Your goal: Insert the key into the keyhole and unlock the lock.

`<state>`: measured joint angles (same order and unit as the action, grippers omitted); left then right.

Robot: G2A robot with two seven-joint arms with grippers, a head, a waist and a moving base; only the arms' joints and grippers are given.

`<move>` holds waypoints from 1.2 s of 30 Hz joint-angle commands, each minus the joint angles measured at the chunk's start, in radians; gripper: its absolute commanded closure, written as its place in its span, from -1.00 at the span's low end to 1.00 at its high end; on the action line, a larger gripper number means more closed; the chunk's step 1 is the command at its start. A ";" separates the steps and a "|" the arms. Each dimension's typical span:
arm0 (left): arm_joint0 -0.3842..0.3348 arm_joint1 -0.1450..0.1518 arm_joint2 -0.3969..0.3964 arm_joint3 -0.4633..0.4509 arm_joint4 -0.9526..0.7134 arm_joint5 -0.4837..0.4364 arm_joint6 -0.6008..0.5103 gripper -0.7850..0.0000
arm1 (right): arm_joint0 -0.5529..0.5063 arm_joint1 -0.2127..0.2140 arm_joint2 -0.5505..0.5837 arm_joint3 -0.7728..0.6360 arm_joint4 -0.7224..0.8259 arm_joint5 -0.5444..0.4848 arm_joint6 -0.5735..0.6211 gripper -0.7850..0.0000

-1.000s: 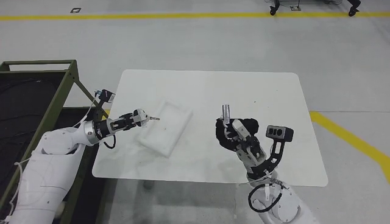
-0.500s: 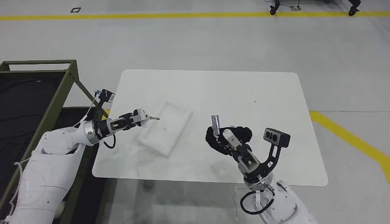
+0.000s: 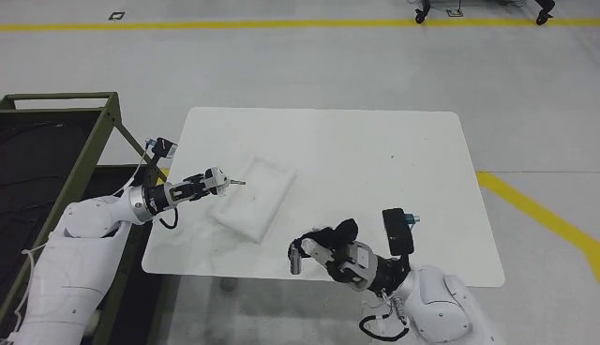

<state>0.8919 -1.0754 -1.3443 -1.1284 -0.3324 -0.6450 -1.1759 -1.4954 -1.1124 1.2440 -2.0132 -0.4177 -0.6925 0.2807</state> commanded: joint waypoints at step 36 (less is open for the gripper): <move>0.000 0.000 0.000 0.000 0.000 0.000 0.000 1.00 | -0.113 -0.082 -0.235 -0.073 0.550 0.674 -0.607 1.00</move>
<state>0.8919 -1.0754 -1.3443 -1.1284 -0.3324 -0.6450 -1.1759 -1.6060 -1.1880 1.0225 -2.0758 0.1293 -0.0477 -0.2439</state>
